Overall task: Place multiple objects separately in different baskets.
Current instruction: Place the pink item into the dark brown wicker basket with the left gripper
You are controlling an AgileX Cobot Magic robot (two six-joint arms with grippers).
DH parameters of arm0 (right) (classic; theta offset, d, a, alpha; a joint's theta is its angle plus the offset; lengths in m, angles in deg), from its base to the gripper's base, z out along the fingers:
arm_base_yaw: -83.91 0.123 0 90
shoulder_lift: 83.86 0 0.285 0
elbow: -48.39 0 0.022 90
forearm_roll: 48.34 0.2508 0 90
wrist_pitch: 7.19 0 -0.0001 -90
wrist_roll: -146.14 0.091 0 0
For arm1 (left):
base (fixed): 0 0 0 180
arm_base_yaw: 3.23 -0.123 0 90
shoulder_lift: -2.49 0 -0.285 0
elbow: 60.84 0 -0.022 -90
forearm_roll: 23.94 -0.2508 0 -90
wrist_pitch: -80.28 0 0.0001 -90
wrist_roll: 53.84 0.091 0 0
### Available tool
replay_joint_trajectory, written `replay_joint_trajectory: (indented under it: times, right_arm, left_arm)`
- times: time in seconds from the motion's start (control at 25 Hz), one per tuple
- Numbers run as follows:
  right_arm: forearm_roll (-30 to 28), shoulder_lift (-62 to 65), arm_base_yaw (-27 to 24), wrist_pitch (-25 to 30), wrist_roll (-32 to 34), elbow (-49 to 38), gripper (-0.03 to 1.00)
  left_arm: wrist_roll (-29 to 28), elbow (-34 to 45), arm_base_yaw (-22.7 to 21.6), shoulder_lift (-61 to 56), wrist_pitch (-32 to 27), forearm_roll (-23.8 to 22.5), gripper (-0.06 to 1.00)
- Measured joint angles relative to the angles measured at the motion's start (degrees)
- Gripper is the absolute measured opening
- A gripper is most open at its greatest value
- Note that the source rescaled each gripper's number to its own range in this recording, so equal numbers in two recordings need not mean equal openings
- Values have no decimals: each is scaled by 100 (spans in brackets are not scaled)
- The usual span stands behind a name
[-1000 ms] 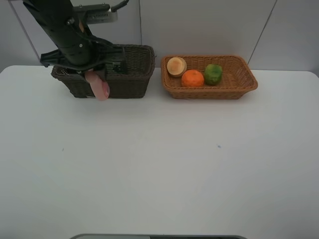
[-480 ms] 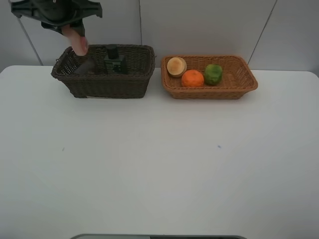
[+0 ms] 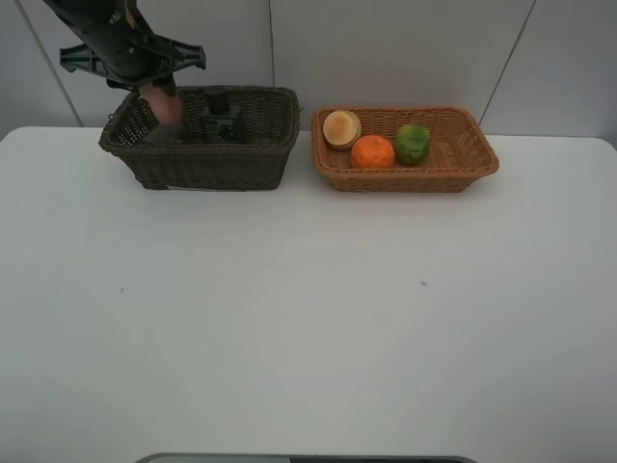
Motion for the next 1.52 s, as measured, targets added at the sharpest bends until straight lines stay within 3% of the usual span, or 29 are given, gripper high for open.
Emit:
replay_joint_trajectory:
  times: [0.56, 1.28, 1.36, 1.52]
  right_arm:
    - [0, 0, 0, 0, 0, 0, 85]
    - [0, 0, 0, 0, 0, 0, 85]
    - [0, 0, 0, 0, 0, 0, 85]
    - [0, 0, 0, 0, 0, 0, 85]
  left_arm:
    - [0, 0, 0, 494, 532, 104, 34]
    - [0, 0, -74, 798, 718, 127, 34]
    - [0, 0, -74, 798, 744, 127, 43]
    - [0, 0, -79, 798, 755, 122, 86]
